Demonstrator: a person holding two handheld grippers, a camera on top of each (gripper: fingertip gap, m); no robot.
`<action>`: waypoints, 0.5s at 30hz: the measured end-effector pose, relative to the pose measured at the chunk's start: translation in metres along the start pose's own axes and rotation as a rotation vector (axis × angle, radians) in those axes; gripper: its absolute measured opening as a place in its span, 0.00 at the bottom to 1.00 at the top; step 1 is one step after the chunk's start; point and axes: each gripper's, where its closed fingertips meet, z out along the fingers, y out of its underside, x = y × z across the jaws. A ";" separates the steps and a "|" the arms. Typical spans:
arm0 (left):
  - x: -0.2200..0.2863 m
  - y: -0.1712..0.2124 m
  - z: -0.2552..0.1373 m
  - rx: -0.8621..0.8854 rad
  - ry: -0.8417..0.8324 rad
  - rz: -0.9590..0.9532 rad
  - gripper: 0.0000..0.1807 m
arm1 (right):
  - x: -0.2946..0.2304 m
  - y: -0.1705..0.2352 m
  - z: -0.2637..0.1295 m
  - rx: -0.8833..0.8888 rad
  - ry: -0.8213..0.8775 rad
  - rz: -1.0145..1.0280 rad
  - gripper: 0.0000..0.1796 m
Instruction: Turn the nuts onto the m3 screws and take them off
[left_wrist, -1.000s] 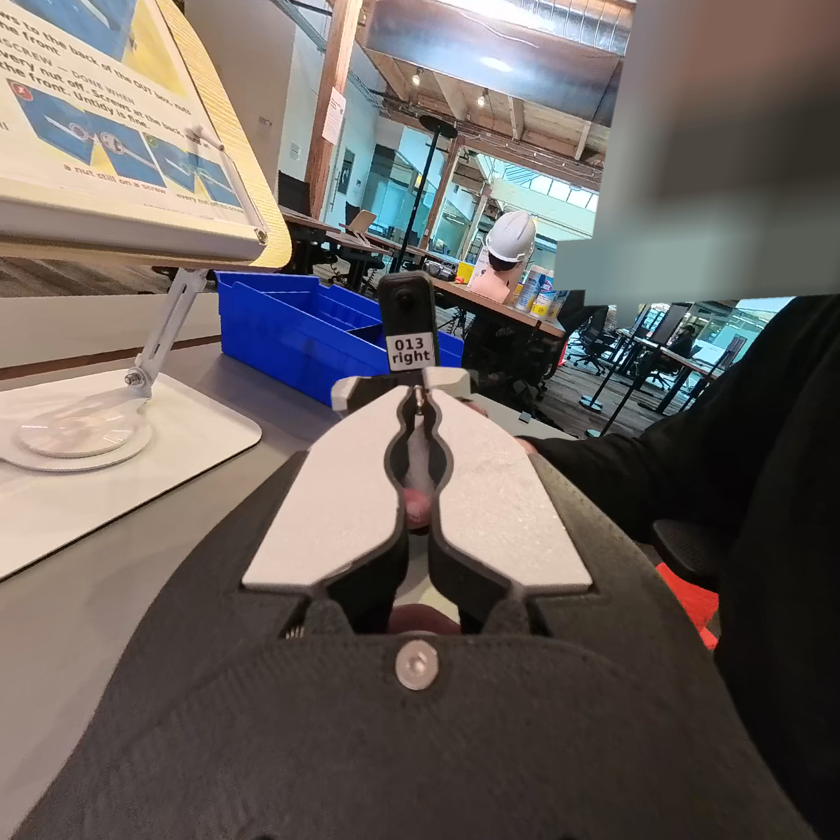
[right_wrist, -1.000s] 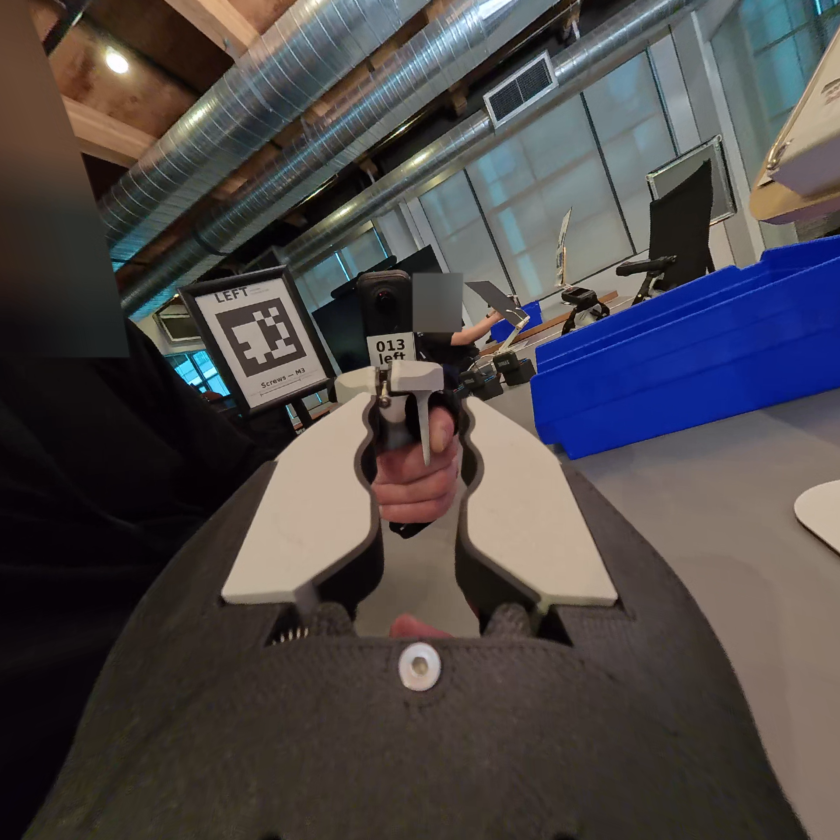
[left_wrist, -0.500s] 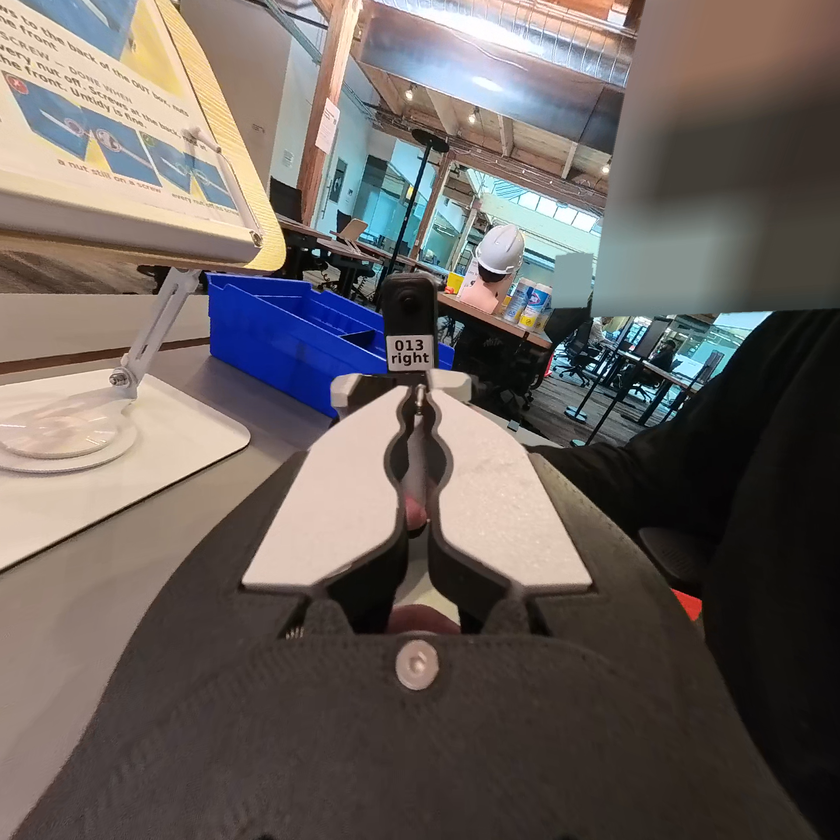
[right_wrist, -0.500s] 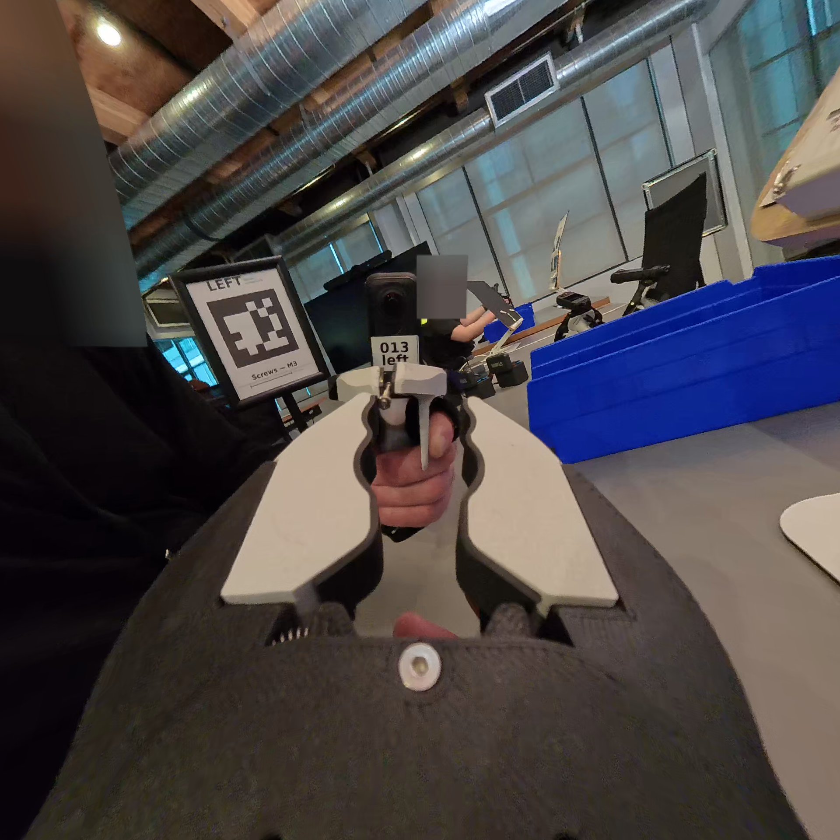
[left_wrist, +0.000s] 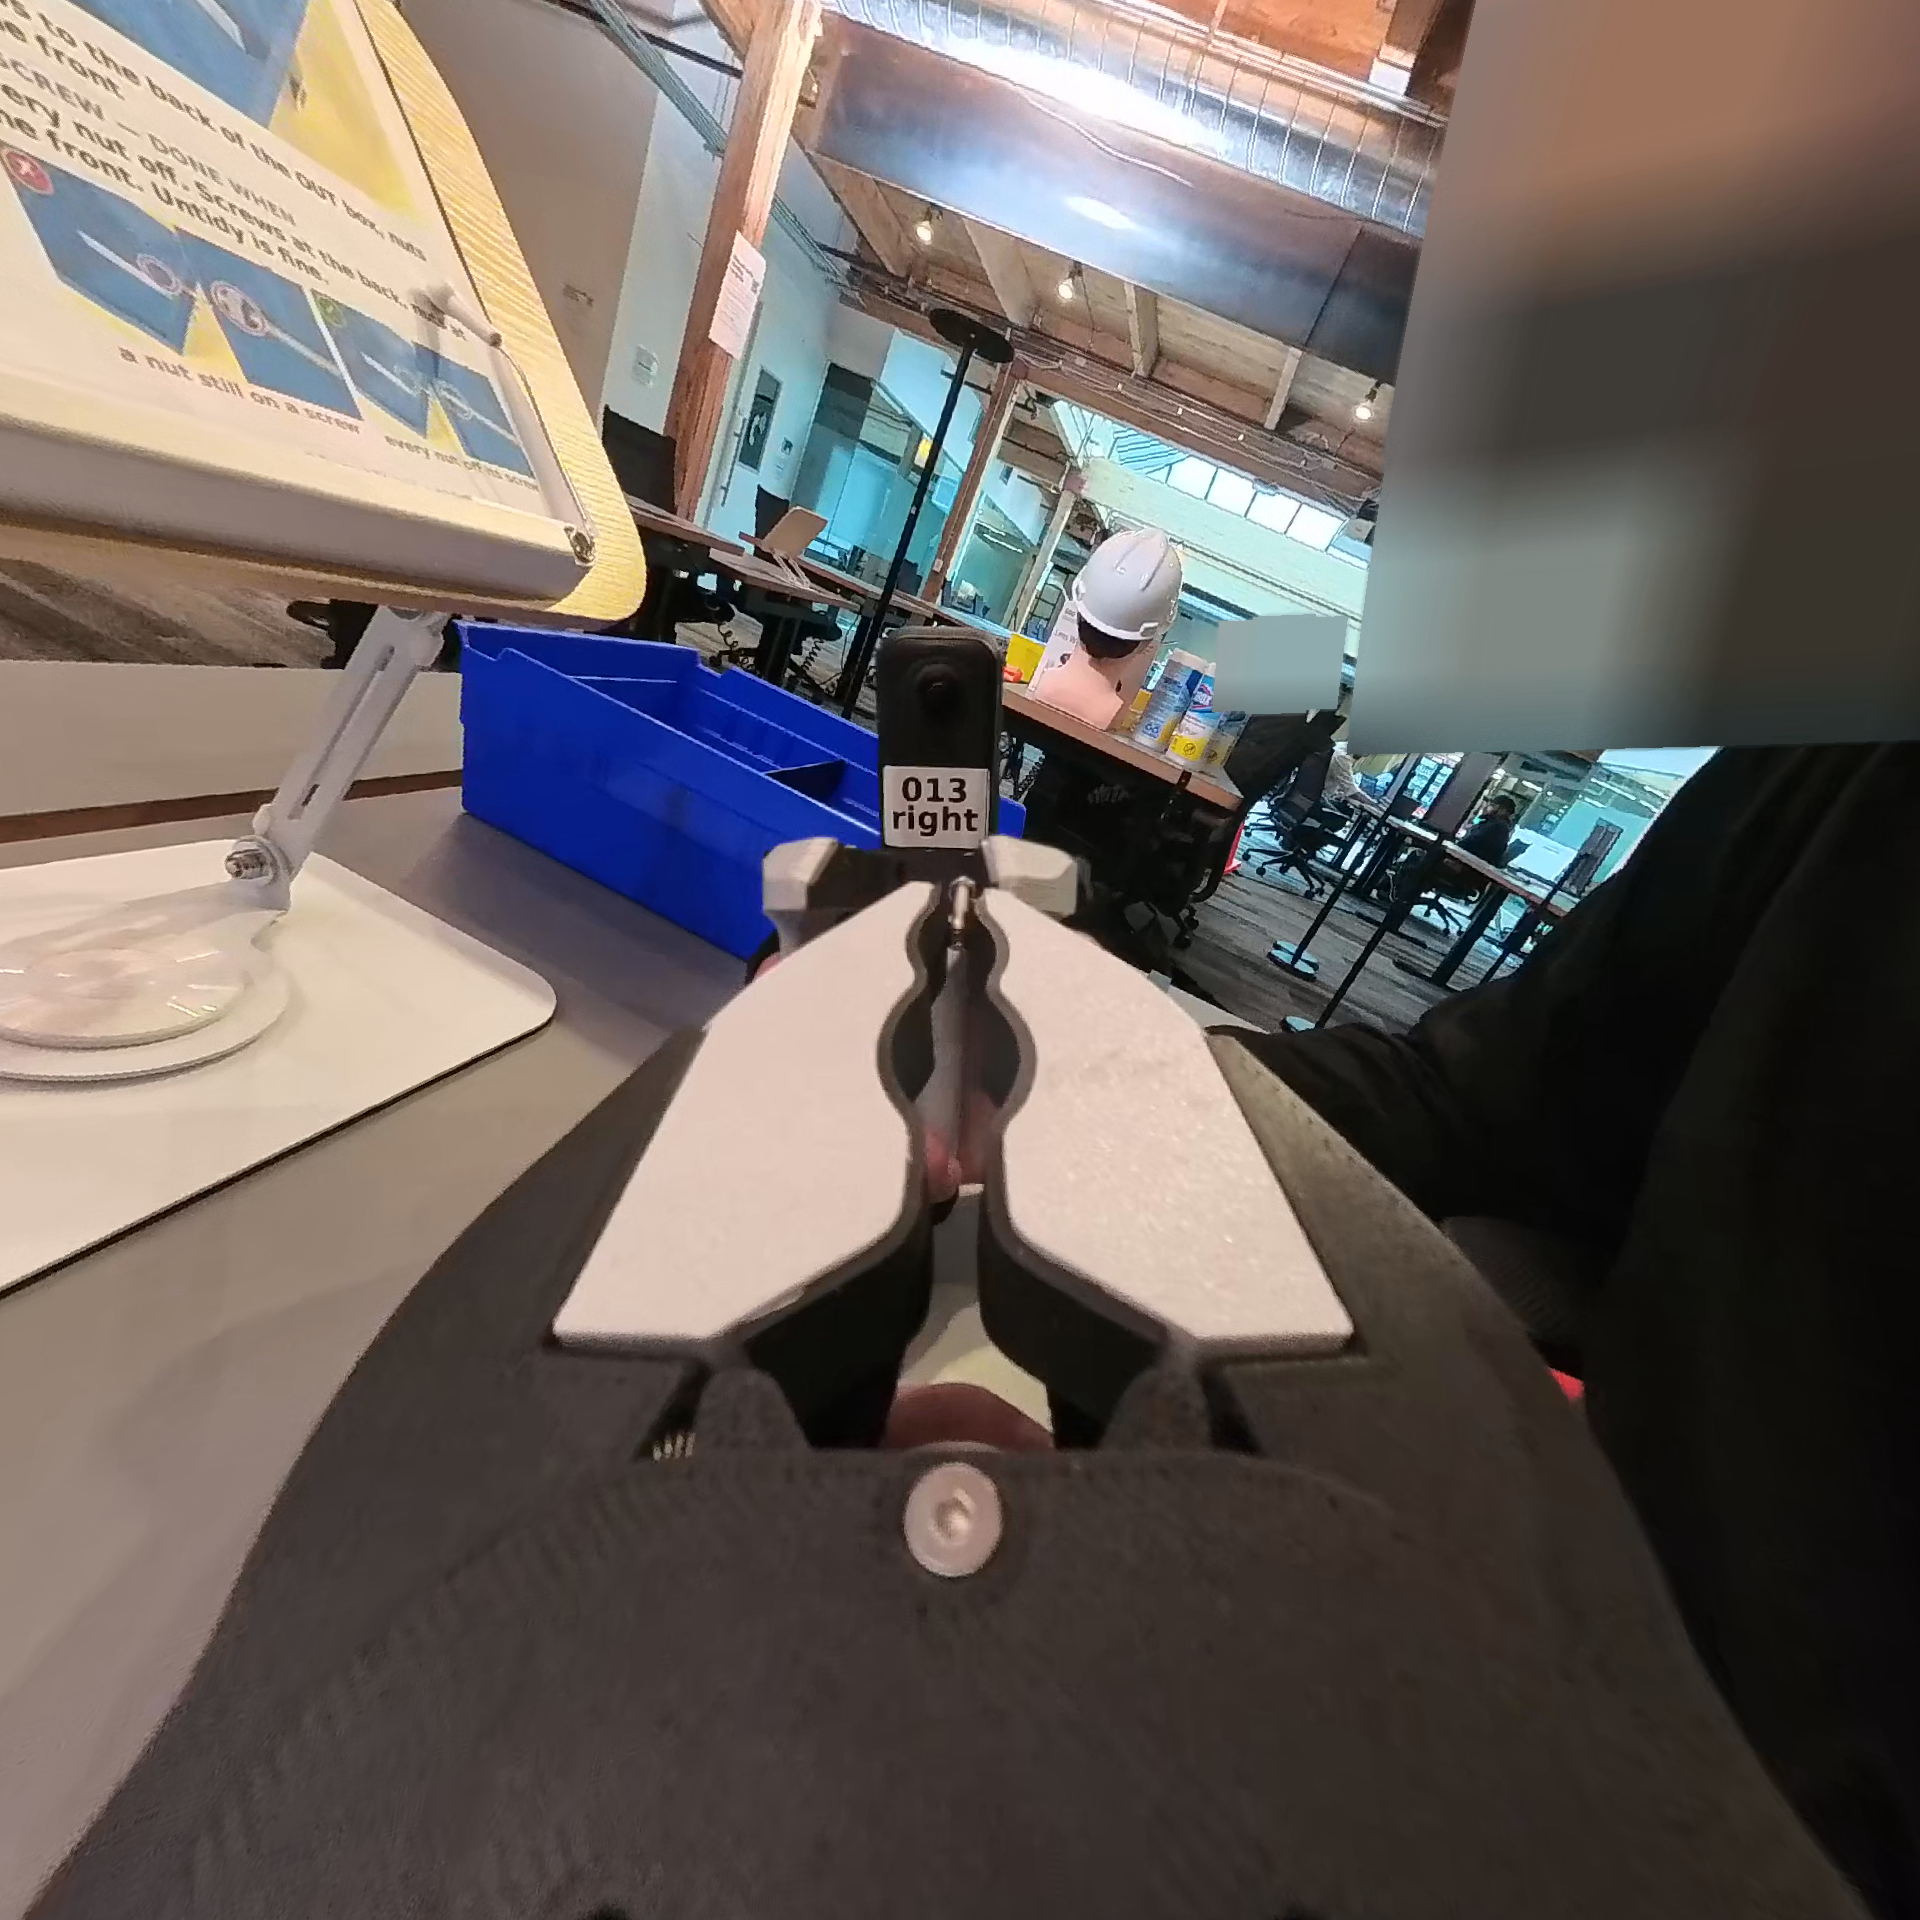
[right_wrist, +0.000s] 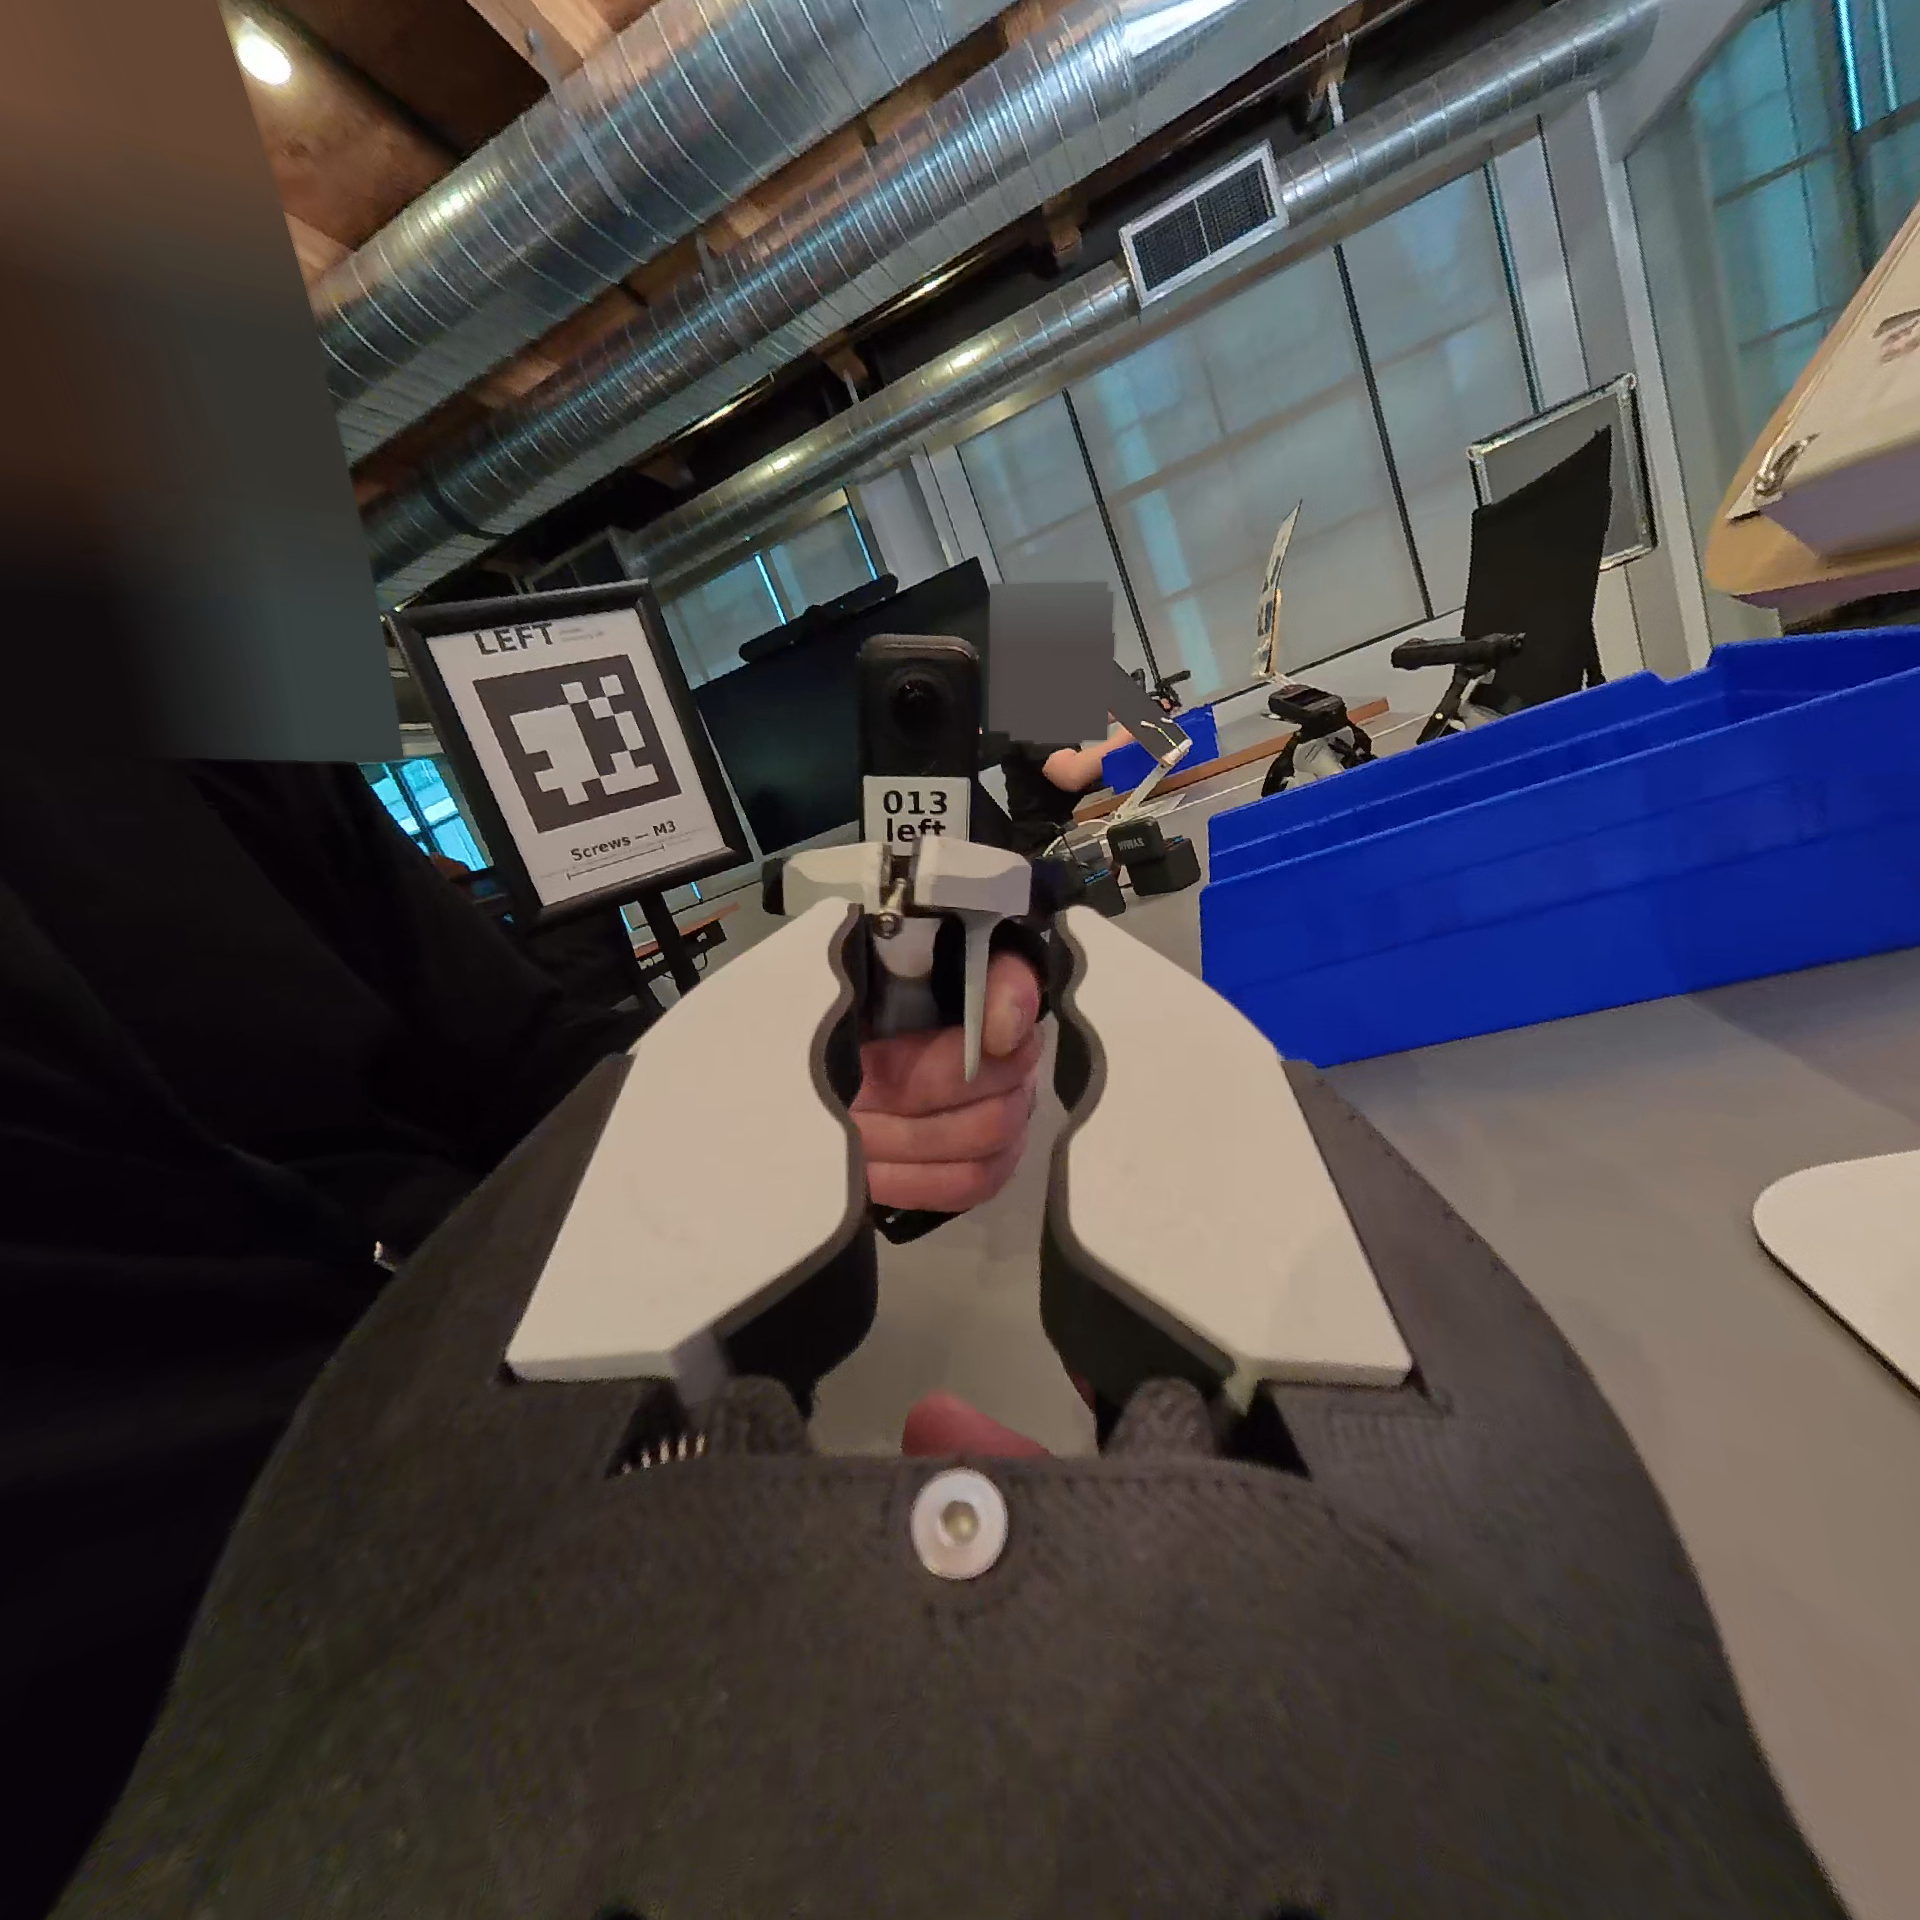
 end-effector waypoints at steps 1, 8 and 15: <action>0.001 0.000 0.001 0.000 0.001 0.001 0.01 | 0.001 0.002 0.000 -0.010 0.005 -0.001 0.19; 0.000 -0.004 -0.001 0.028 0.008 -0.020 0.01 | 0.008 0.009 0.000 -0.047 0.037 -0.002 0.17; -0.001 0.001 0.000 0.012 0.002 -0.018 0.01 | 0.000 0.001 -0.001 -0.002 0.000 -0.003 0.18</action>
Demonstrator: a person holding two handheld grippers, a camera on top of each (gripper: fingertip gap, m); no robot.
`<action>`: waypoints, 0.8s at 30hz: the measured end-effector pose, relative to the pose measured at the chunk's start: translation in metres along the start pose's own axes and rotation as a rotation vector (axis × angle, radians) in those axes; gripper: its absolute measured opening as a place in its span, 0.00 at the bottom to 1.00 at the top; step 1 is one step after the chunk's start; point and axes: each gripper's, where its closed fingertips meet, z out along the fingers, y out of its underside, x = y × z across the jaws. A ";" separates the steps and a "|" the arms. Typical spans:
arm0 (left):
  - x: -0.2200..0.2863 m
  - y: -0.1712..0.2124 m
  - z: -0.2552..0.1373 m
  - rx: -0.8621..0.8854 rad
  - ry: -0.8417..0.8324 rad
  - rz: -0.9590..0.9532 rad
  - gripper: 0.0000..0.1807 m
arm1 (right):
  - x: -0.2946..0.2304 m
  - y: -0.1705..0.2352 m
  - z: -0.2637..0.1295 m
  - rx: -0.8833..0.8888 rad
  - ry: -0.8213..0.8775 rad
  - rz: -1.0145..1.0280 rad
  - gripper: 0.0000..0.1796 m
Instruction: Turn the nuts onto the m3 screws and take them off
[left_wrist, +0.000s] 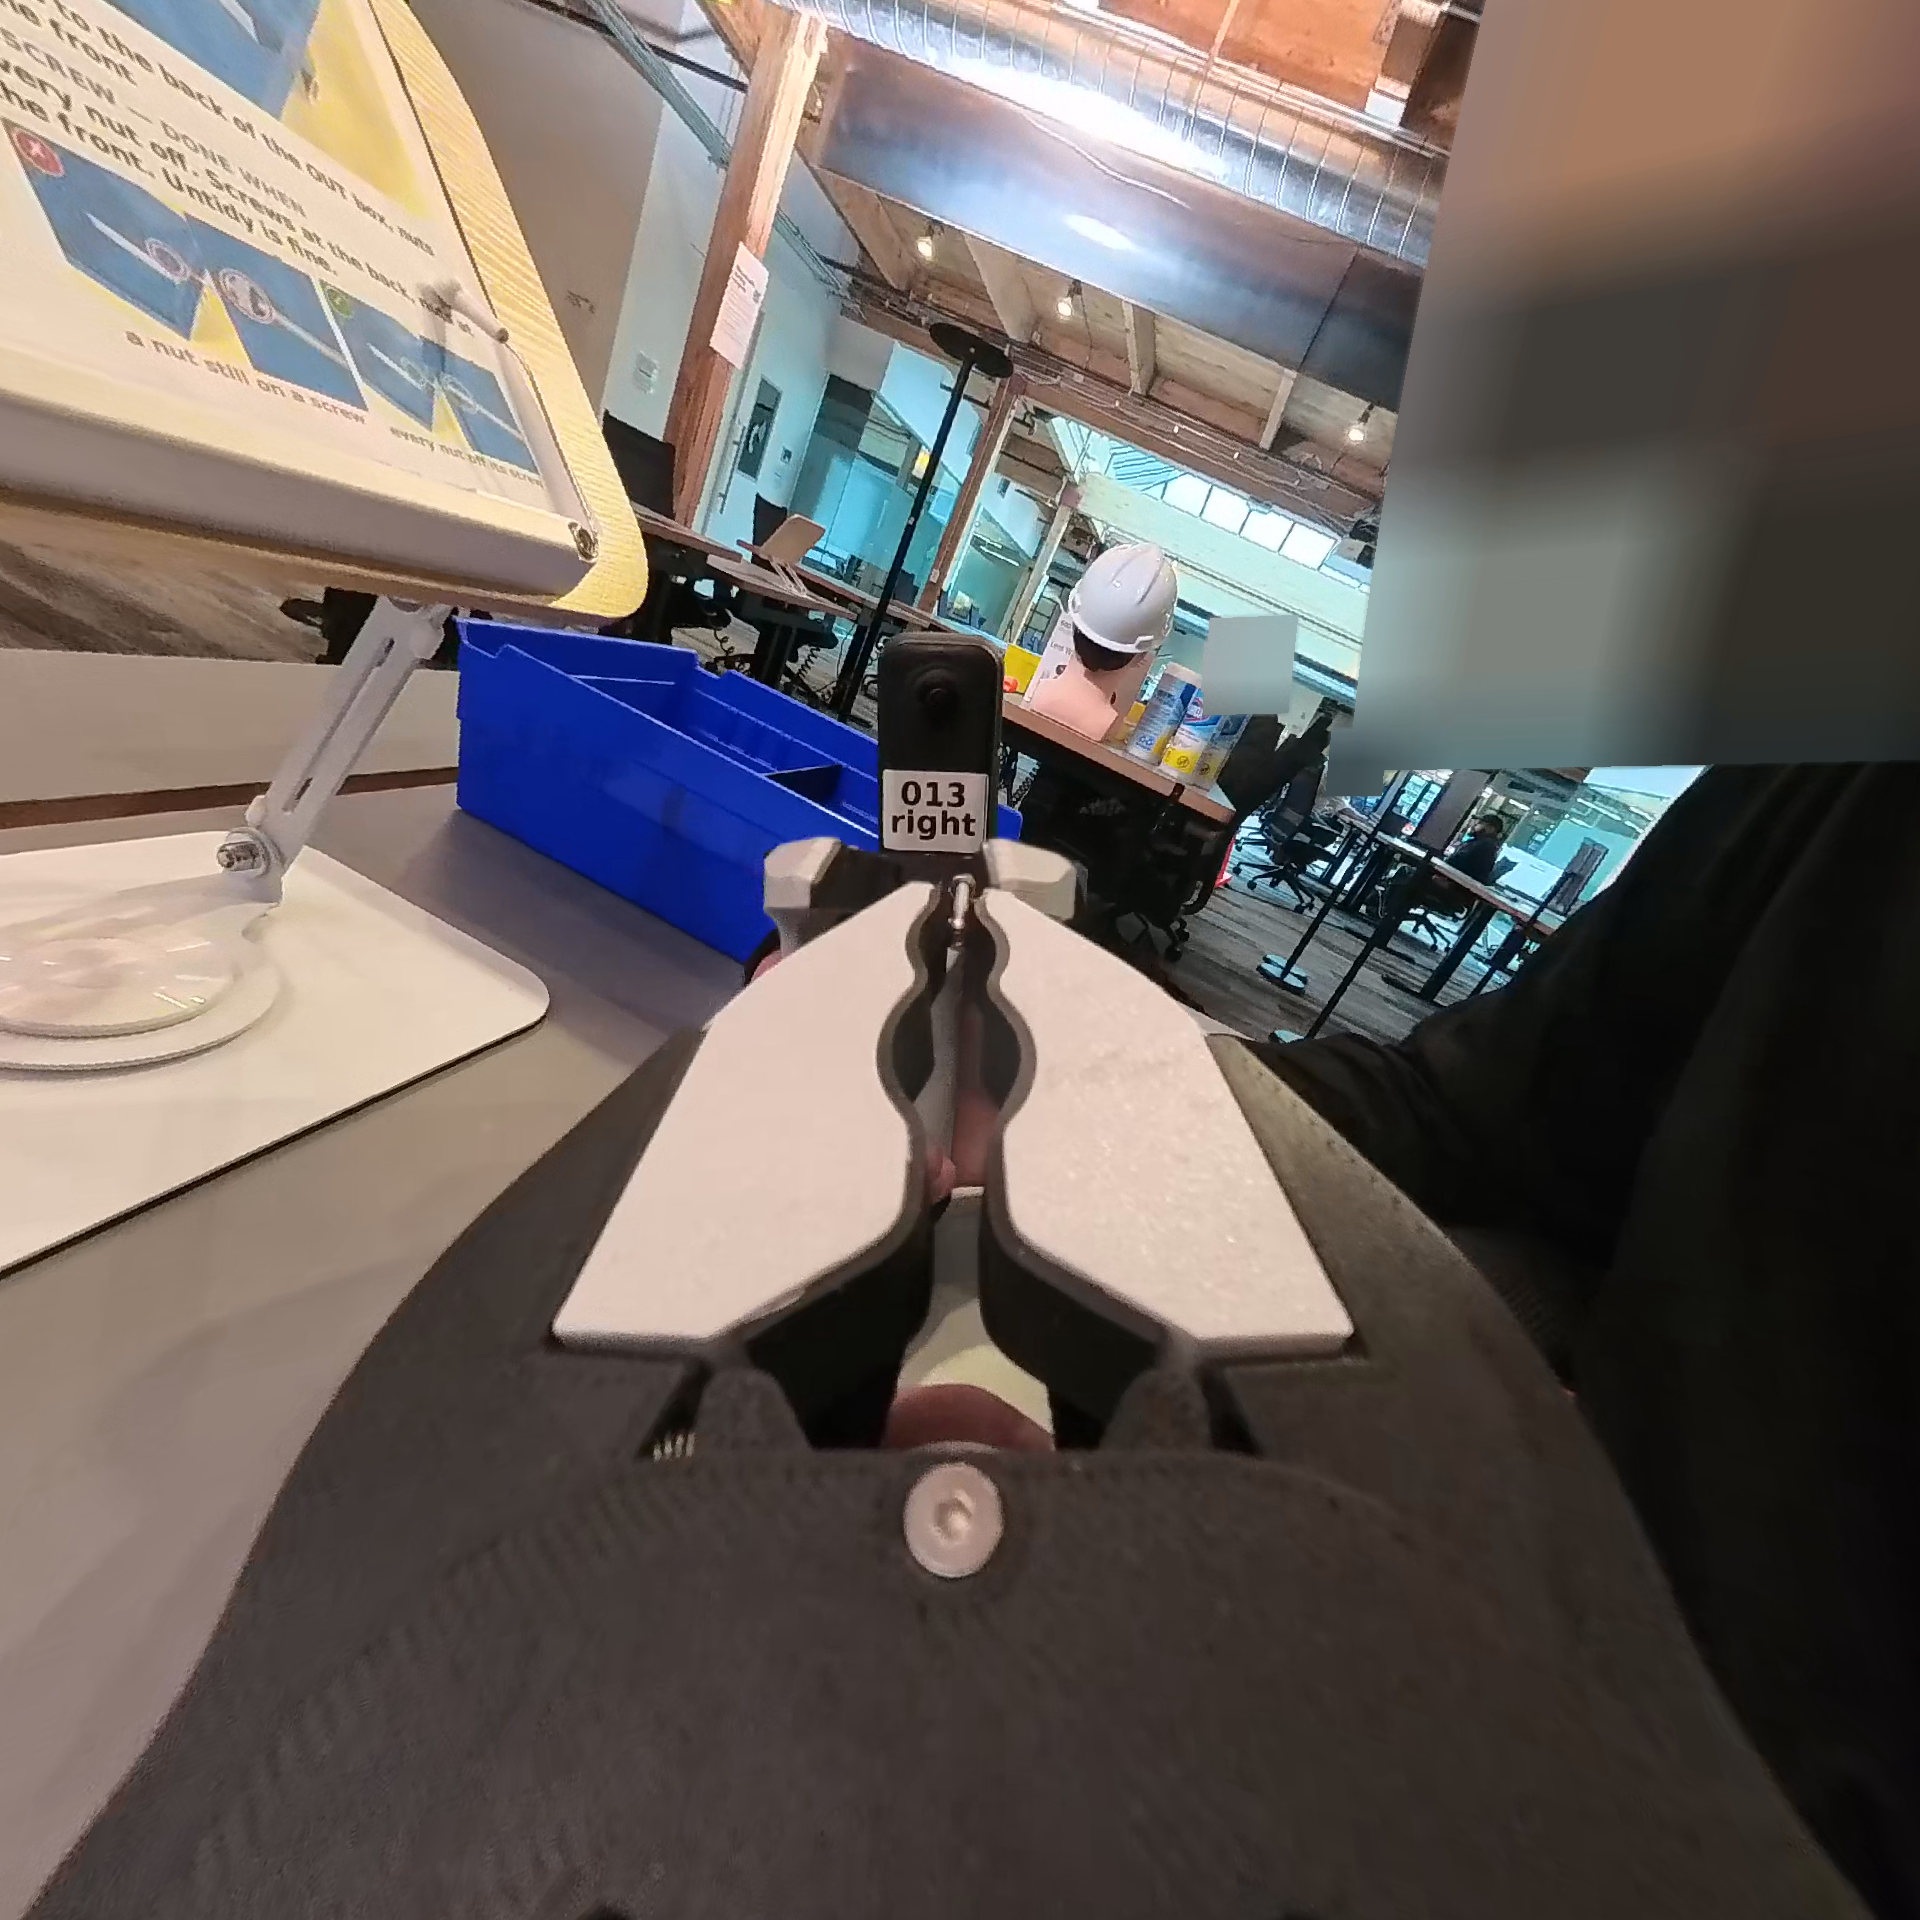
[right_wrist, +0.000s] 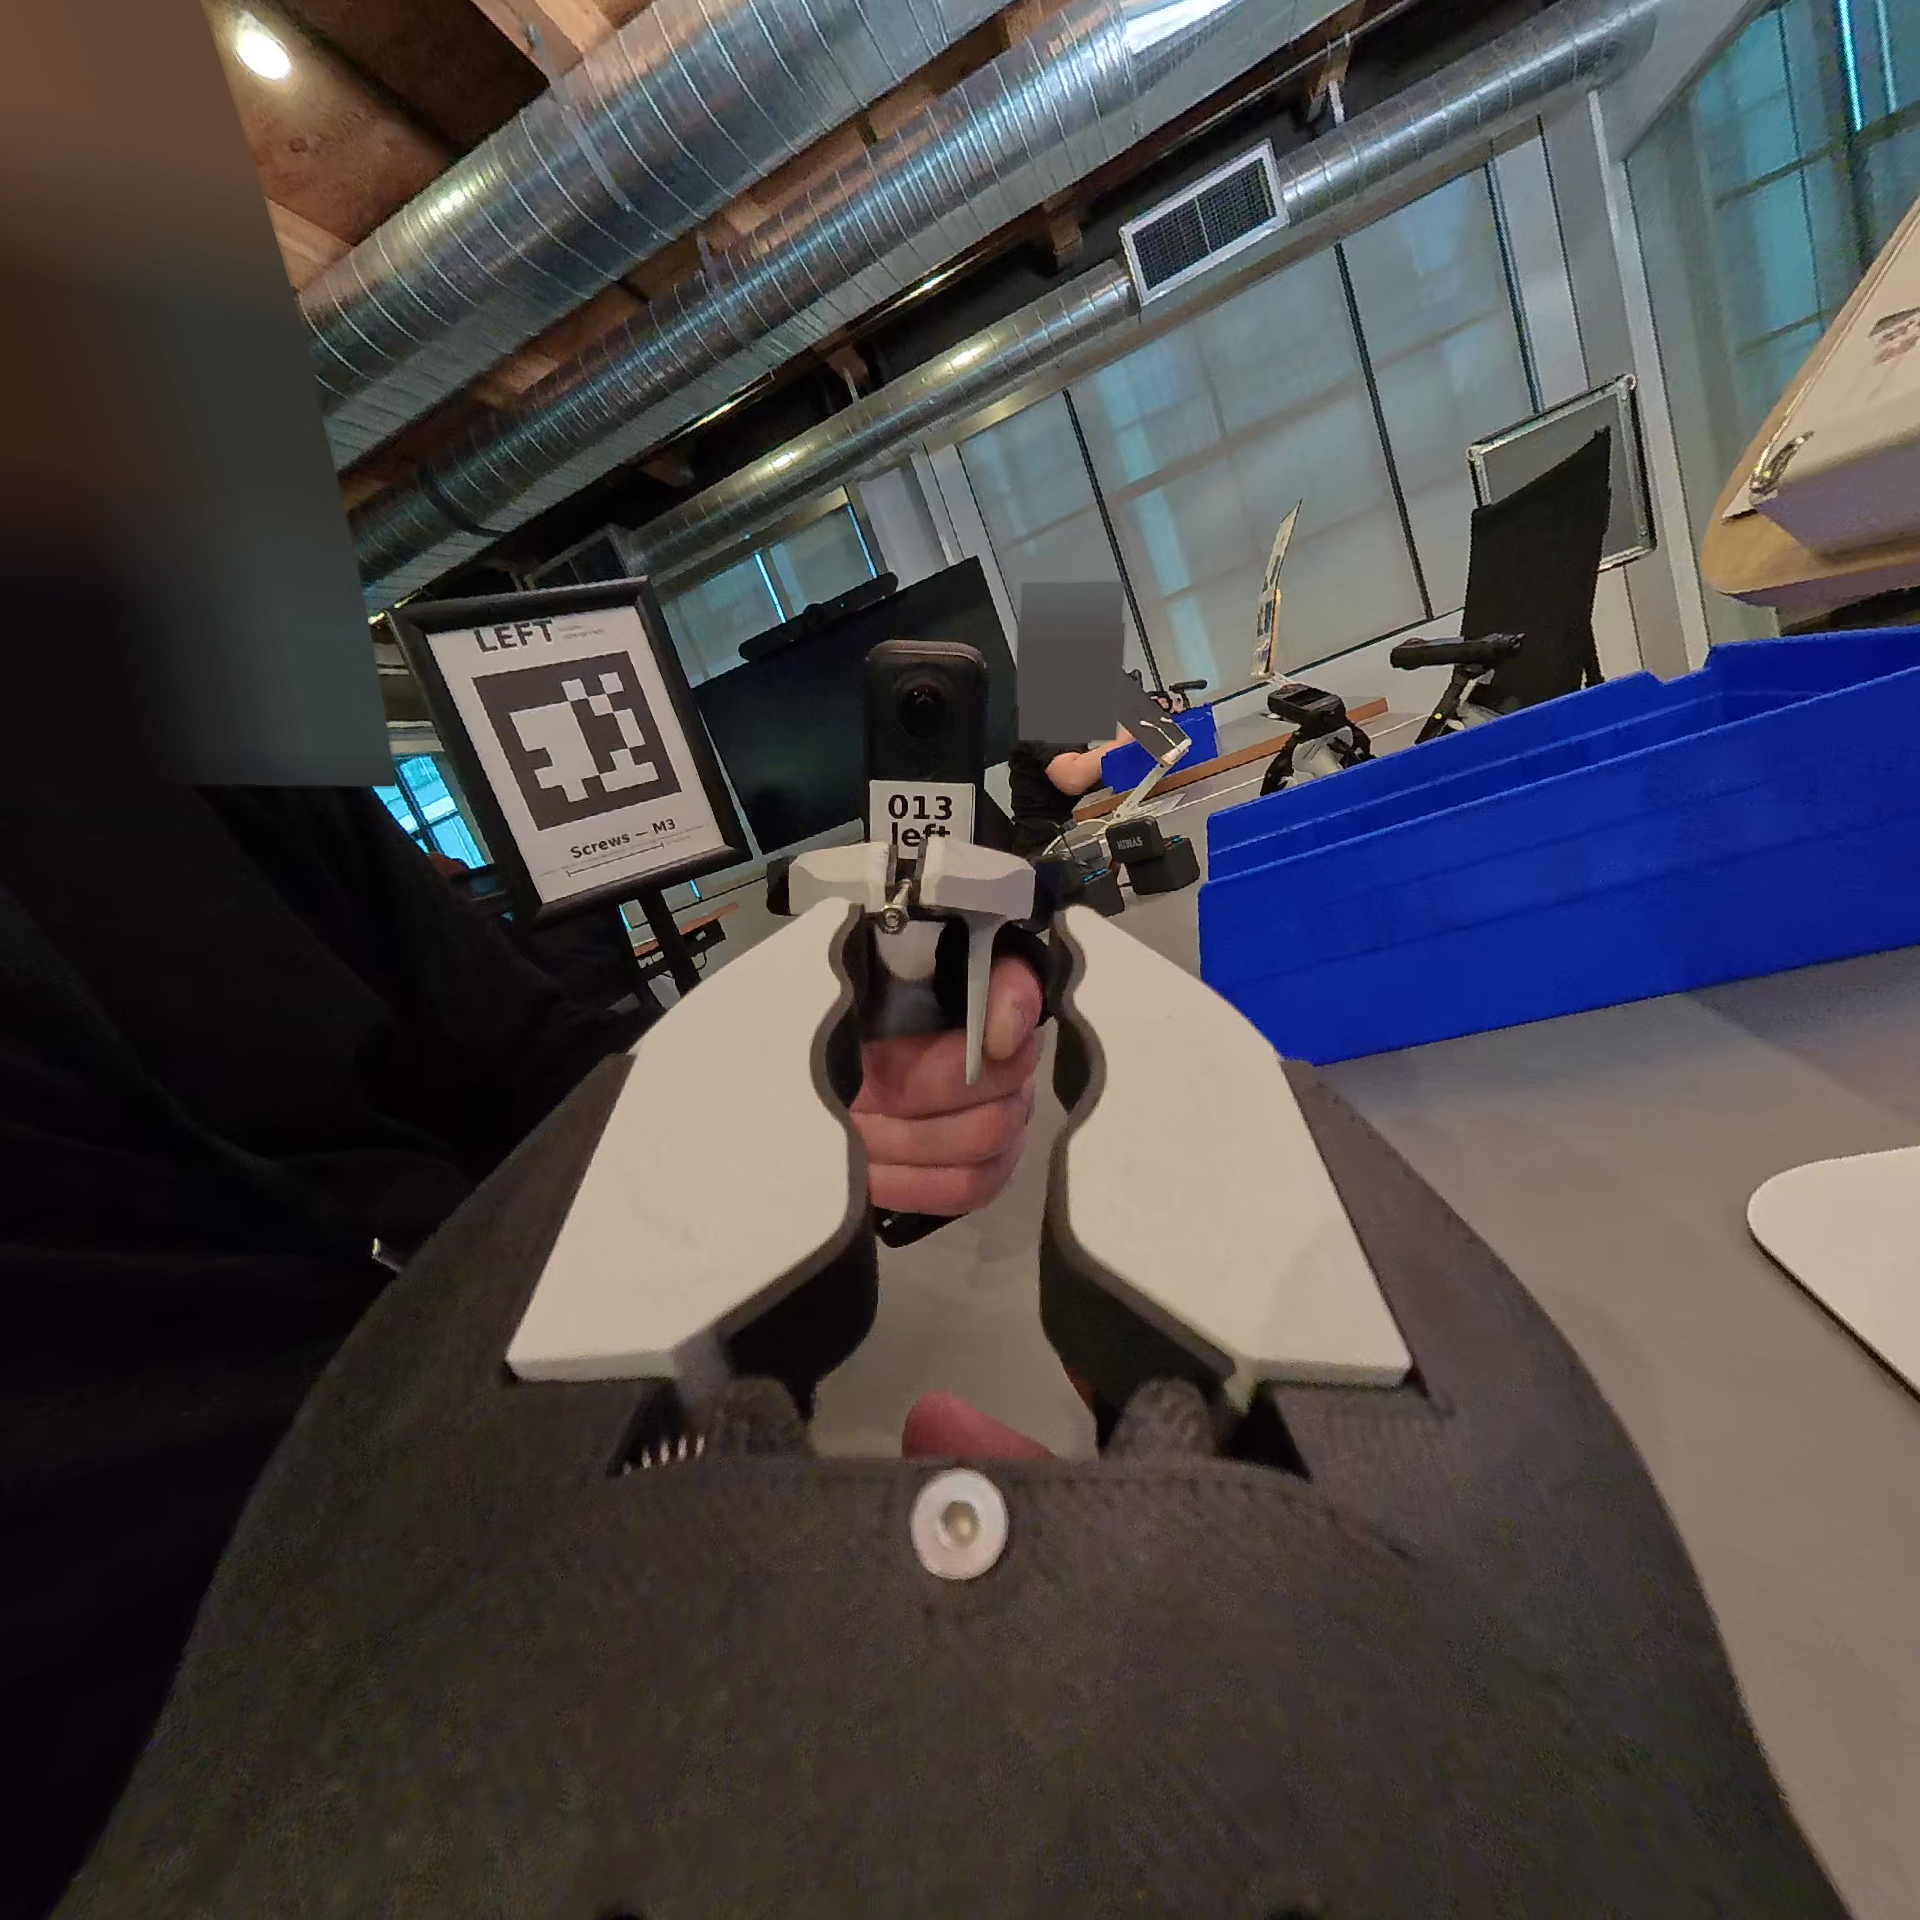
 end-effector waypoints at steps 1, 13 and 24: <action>0.000 0.000 0.000 0.001 0.000 -0.002 0.01 | 0.000 0.000 0.000 0.002 0.001 0.000 0.18; -0.001 -0.002 -0.001 0.011 -0.003 -0.007 0.01 | 0.000 0.001 -0.001 -0.004 -0.002 -0.002 0.18; 0.002 -0.002 0.001 0.012 0.005 -0.007 0.01 | 0.002 0.004 0.000 -0.015 0.008 0.003 0.18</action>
